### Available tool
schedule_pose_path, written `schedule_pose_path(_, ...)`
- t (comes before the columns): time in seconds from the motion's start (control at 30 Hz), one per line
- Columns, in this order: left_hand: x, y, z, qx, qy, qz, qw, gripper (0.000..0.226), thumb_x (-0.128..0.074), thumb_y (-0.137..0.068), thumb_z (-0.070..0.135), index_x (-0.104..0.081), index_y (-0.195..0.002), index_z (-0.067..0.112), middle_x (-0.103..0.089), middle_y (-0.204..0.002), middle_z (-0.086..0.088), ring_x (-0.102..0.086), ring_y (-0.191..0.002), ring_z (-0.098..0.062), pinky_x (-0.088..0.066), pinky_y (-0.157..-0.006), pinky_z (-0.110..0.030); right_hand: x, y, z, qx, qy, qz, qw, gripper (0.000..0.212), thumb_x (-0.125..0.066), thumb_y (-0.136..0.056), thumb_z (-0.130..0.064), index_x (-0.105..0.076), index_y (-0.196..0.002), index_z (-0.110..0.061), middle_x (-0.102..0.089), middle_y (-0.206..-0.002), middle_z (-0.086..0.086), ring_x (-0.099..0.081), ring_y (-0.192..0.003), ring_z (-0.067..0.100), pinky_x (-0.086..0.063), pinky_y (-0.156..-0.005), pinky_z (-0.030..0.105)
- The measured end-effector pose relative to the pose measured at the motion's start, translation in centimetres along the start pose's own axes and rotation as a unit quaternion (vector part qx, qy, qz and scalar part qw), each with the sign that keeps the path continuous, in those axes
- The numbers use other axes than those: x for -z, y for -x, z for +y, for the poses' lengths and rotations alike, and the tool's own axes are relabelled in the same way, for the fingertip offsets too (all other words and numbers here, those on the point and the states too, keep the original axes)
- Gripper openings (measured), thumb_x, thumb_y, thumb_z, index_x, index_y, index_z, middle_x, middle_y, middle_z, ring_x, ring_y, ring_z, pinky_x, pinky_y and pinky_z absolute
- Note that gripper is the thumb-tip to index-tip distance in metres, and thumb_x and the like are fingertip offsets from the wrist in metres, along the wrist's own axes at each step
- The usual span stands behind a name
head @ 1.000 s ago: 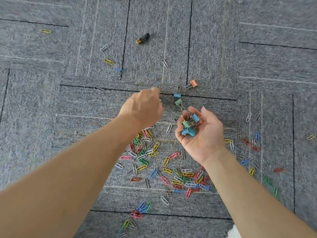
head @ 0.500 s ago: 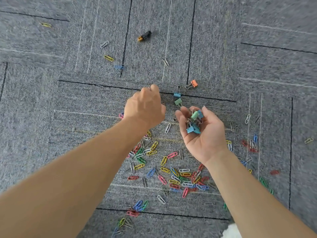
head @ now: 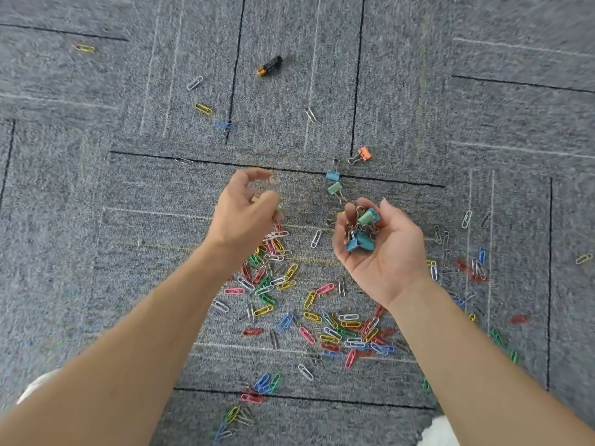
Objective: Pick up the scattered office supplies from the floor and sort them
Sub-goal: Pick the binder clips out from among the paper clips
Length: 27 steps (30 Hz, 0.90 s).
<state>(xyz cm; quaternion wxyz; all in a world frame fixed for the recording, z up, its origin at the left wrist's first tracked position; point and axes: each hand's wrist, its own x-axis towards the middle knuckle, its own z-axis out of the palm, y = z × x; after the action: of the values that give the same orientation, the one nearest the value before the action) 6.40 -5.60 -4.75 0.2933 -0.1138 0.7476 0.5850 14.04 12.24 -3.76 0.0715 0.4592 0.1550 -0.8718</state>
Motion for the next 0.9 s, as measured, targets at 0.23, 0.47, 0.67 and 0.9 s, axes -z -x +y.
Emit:
schedule_pose_path(0.23, 0.0, 1.2, 1.0, 0.162, 0.309, -0.114, 0.93, 0.025, -0.035, -0.076, 0.003, -0.058, -0.086, 0.006, -0.051, -0.069, -0.008, -0.042, -0.054, -0.014, -0.037, -0.048, -0.023, -1.5, -0.3, 0.9, 0.005, -0.03, -0.007, 1.0, 0.031, -0.049, -0.101, -0.031, -0.067, -0.088, -0.009, -0.069, -0.088, 0.014, -0.07, -0.078, 0.027, -0.061, -0.061, 0.031)
schedule_pose_path(0.47, -0.5, 1.4, 0.7, 0.184, 0.295, -0.097, 0.933, 0.047, -0.046, -0.1, 0.05, -0.055, -0.073, 0.013, -0.061, -0.07, -0.009, -0.056, -0.056, -0.017, -0.049, -0.046, -0.023, -1.9, -0.7, 1.5, -0.025, 0.018, -0.018, 0.999, 0.03, -0.049, -0.096, -0.038, -0.062, -0.076, -0.02, -0.065, -0.081, 0.001, -0.061, -0.069, 0.017, -0.048, -0.048, 0.02)
schedule_pose_path(0.67, -1.2, 1.3, 0.4, 0.154, 0.303, -0.076, 0.937, 0.021, -0.063, -0.093, 0.031, -0.055, -0.091, 0.012, -0.06, -0.073, -0.006, -0.054, -0.056, -0.014, -0.051, -0.047, -0.021, -2.0, -0.8, 1.5, 0.004, 0.063, -0.002, 0.998, 0.027, -0.048, -0.099, -0.034, -0.06, -0.08, -0.019, -0.064, -0.079, 0.003, -0.058, -0.067, 0.017, -0.047, -0.055, 0.023)
schedule_pose_path(0.9, -2.7, 1.4, 0.4, 0.207, 0.361, -0.041, 0.909, 0.035, -0.05, -0.102, 0.037, -0.063, -0.092, 0.006, -0.06, -0.077, -0.008, -0.061, -0.068, -0.019, -0.058, -0.066, -0.032, -2.4, -0.6, 0.3, 0.064, 0.126, 0.038, 0.989, 0.026, -0.045, -0.102, -0.032, -0.063, -0.09, -0.017, -0.066, -0.081, 0.005, -0.062, -0.065, 0.018, -0.049, -0.062, 0.028)
